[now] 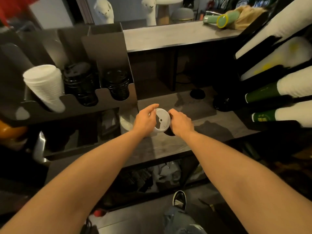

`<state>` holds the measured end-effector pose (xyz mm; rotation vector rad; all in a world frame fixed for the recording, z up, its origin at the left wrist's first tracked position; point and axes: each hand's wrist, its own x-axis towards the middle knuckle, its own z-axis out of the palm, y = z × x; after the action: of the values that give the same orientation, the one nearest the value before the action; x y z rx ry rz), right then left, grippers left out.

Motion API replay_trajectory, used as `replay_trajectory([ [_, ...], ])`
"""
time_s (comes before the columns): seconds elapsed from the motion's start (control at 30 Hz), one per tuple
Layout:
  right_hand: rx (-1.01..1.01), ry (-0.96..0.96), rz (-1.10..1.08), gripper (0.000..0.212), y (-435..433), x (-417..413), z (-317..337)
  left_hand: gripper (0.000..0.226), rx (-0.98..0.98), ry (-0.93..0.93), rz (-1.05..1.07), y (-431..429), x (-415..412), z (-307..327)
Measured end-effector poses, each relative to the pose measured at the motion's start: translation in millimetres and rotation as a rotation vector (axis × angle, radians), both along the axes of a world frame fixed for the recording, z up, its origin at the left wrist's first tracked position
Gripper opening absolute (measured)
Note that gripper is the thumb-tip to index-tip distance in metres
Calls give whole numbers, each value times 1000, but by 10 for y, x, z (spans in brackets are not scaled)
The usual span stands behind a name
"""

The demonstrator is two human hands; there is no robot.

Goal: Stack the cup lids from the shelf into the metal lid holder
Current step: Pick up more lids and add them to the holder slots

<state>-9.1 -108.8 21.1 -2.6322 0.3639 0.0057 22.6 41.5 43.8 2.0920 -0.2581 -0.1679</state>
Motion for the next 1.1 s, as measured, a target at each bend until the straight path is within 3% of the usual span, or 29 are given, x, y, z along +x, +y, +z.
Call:
replay_trajectory([
  [0.2, 313, -8, -103, 31, 402, -62, 309, 33, -157, 58, 103, 429, -203, 382],
  [0.27, 444, -38, -144, 40, 566, -35, 447, 42, -162, 54, 96, 577, -221, 492],
  [0.37, 594, -38, -171, 64, 821, 25, 647, 78, -59, -14, 8, 817, -236, 611],
  [0.43, 669, -14, -170, 60, 952, 44, 761, 100, 38, -44, -47, 966, -247, 703],
  [0.57, 767, 35, -132, 66, 1180, 97, 914, 106, 201, -209, -60, 1259, -290, 918],
  [0.83, 653, 48, 61, 84, 1611, 316, 1270, 86, 253, -512, 172, 1786, -352, 1195],
  [0.97, 553, 44, 201, 63, 1788, 398, 1539, 80, 253, -632, 360, 2028, -226, 1377],
  [1.1, 439, -18, 397, 49, 1923, 499, 1783, 84, 320, -530, 501, 2314, 32, 1567],
])
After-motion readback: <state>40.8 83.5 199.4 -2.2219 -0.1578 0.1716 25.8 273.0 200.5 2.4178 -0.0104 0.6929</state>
